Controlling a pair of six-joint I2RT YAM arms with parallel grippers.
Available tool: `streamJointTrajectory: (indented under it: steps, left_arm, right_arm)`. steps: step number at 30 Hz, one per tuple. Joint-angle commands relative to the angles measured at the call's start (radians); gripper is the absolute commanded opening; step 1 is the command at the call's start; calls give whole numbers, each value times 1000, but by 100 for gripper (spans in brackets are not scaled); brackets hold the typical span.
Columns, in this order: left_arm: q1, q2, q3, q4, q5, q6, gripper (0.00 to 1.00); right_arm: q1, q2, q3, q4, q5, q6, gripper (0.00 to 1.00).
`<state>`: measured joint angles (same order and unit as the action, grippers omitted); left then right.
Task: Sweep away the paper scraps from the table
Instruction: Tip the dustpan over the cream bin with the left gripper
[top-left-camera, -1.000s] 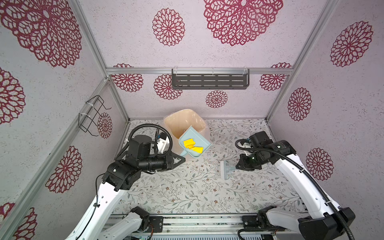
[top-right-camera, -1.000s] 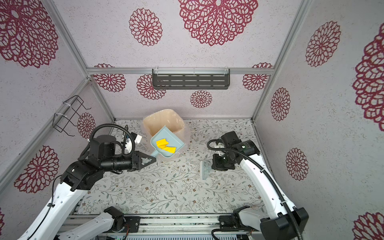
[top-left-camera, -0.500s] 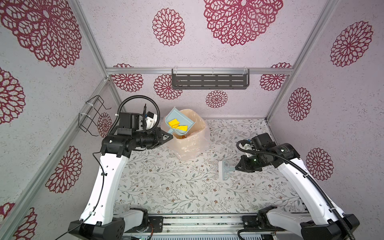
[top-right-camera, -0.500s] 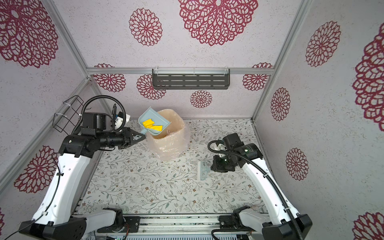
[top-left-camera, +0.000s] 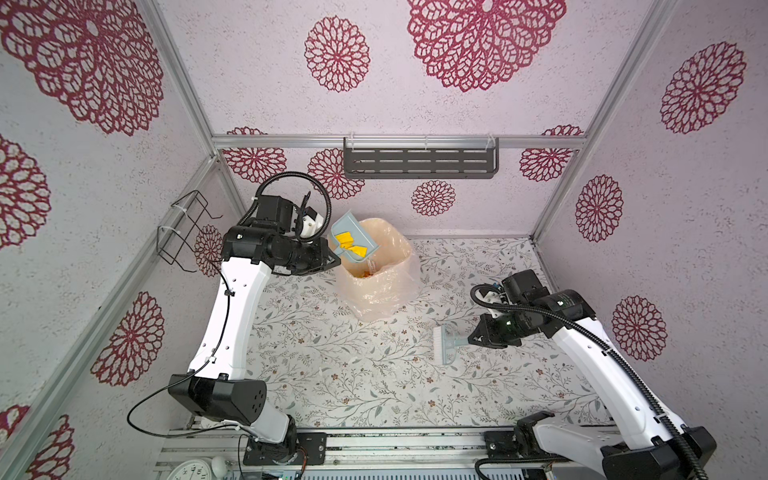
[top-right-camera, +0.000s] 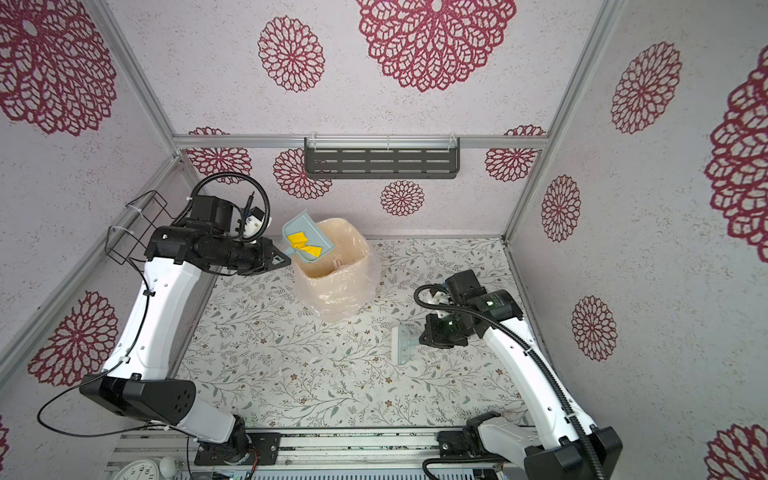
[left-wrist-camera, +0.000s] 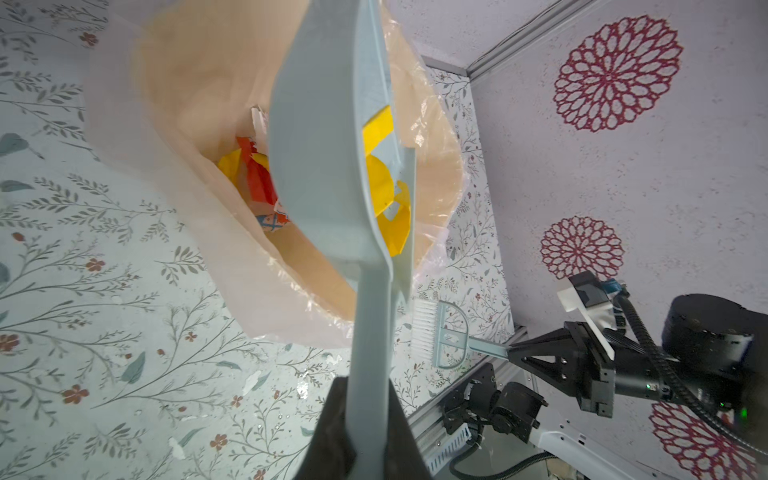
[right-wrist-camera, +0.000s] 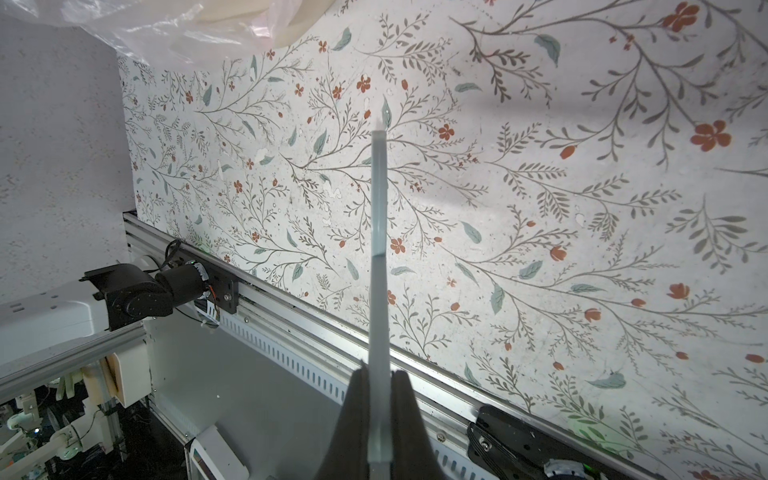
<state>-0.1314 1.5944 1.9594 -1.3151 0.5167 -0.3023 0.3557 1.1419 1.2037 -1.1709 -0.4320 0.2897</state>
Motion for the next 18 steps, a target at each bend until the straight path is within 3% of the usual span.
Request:
streamJointTrajectory:
  steps: [1,7,18]
  left_arm:
    - [-26,42,80,-74,-127,82,0]
    - [-93,123,164,-128,-253,126,0]
    - [-267,218,273,-217,-650,217,0]
  right_arm:
    - [-9,-20,0,5,-27,-28,0]
    - [-12,-11,7,-4,-28,-34,0]
    - [-14,-5,14,-13,-28,-27,0]
